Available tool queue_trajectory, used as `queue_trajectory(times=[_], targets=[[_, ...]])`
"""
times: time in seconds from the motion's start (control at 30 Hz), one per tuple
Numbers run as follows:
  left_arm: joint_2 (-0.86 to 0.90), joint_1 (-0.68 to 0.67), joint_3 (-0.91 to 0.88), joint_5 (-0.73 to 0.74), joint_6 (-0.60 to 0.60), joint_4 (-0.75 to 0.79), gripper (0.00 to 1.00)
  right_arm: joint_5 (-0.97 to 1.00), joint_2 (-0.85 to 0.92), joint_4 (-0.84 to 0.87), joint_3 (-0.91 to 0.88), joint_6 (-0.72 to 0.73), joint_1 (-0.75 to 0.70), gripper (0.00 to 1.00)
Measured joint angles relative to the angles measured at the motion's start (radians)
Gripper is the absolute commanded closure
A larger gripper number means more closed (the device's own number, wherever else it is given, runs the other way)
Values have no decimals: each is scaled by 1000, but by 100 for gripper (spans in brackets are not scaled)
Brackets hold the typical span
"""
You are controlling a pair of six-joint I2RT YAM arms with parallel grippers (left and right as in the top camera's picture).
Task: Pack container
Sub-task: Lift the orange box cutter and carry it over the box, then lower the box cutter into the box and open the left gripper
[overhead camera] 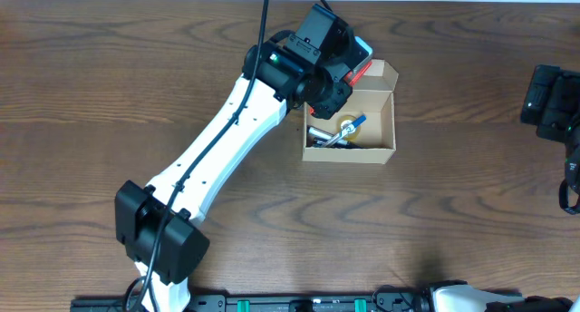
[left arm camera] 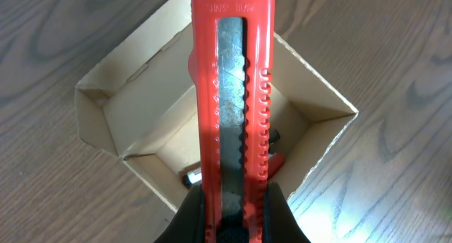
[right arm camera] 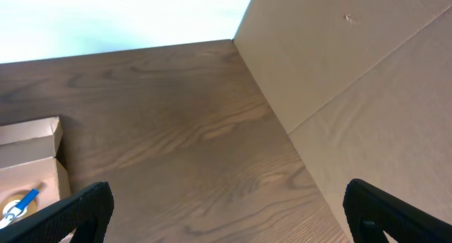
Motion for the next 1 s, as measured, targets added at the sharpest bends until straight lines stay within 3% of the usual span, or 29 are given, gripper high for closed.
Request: queue_trajectory(times=[1.0], targets=[[211, -48, 1, 27, -49, 17, 94, 0, 0, 0, 0, 0, 0, 1]])
